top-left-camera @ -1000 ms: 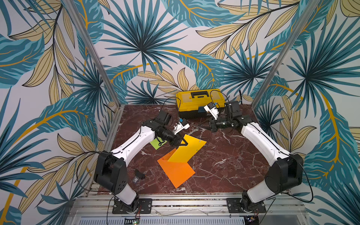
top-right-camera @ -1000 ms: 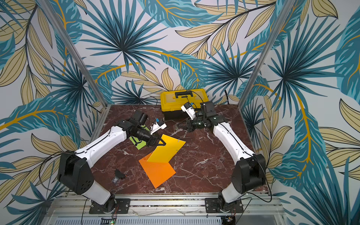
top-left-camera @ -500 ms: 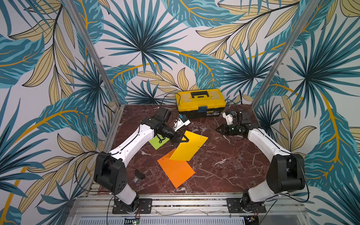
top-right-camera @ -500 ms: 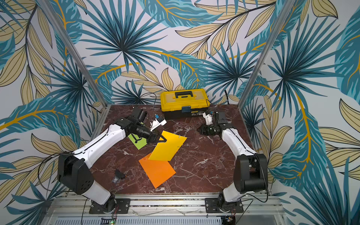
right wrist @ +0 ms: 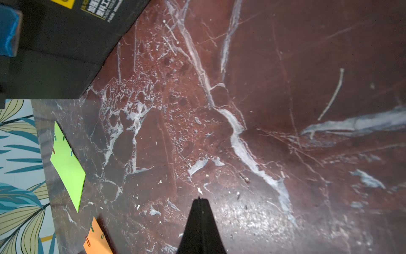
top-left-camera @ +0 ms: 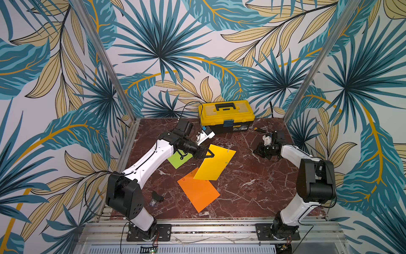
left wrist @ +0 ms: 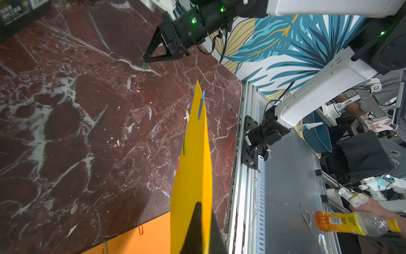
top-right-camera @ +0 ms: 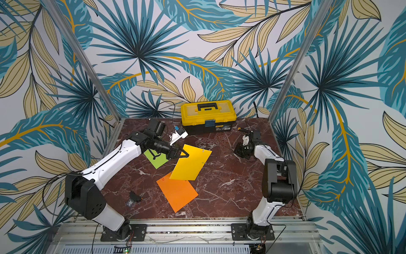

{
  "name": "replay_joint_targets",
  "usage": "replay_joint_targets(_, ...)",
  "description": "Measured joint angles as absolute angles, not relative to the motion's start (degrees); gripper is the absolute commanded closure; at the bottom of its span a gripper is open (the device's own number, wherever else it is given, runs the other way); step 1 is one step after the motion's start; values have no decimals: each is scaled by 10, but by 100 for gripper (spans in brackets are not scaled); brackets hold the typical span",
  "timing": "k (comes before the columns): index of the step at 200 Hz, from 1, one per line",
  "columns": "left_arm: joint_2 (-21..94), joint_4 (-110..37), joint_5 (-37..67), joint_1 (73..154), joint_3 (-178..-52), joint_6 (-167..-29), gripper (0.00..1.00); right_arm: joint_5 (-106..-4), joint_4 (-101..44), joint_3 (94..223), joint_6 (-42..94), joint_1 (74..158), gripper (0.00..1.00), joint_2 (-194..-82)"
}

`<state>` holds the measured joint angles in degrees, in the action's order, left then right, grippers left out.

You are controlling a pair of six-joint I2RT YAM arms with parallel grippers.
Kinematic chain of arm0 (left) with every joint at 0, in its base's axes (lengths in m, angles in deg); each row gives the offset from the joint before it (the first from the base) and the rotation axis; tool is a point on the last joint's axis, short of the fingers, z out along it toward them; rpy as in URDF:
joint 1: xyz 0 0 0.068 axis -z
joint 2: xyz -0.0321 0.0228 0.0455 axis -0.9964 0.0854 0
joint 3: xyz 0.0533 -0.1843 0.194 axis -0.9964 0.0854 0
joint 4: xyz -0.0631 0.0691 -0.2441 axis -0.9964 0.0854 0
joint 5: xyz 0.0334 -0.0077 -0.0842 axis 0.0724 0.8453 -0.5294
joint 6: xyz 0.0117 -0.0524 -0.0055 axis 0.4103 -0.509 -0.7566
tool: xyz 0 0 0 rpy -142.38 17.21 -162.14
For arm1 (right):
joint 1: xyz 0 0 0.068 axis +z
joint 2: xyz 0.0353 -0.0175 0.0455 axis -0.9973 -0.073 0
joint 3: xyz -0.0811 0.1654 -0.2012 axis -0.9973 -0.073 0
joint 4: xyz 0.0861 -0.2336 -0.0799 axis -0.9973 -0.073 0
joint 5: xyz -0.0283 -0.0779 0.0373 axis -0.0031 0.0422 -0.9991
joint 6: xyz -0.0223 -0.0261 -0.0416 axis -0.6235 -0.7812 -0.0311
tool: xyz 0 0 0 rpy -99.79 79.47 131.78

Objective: Unclip the paperclips from the documents
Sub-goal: Place the paper clip at the center of the board.

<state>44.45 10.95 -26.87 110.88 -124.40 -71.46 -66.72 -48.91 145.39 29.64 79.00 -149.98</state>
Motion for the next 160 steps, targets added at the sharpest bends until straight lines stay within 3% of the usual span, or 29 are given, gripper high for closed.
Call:
replay_joint_targets(126,444,-69,-263,1093,-1150,-824,100,-650,-468,1435,321,766,100,-1532)
replay_joint_targets(160,437,-90,-265,1090,-1146,-833,100,-650,-468,1434,321,765,92,-1533)
